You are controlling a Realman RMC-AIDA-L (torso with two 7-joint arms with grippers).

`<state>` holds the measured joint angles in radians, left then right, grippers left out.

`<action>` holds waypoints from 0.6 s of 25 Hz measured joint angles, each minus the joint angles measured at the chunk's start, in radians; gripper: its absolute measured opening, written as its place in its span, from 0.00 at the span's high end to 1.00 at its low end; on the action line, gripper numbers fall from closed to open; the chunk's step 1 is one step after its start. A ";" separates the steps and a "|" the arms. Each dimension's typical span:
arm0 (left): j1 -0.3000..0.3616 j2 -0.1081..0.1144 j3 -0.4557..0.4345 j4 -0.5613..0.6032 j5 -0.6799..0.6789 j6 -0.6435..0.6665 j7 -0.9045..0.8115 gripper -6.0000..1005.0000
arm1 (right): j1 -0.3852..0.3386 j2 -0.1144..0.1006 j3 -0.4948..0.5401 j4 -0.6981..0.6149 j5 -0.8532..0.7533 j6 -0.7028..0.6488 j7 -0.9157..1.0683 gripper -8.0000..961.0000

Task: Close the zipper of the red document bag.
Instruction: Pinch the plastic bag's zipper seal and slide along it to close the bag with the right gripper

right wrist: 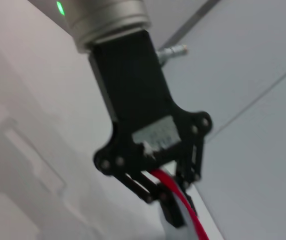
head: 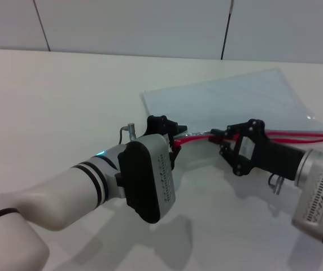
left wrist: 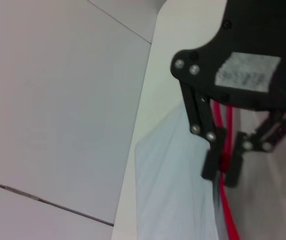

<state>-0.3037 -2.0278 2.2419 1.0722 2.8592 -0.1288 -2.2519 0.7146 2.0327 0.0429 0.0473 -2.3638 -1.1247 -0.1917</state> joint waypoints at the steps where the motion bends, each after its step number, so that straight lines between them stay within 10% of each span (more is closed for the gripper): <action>1: 0.000 0.000 0.000 0.000 0.000 0.000 0.000 0.94 | -0.004 -0.001 0.000 -0.005 0.010 0.000 0.000 0.91; 15: 0.009 0.000 0.001 0.000 0.005 0.000 0.000 0.94 | -0.064 -0.003 0.000 -0.127 0.274 0.195 0.000 0.92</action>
<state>-0.2947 -2.0279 2.2426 1.0727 2.8644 -0.1288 -2.2514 0.6501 2.0295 0.0429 -0.0797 -2.0898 -0.9294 -0.1918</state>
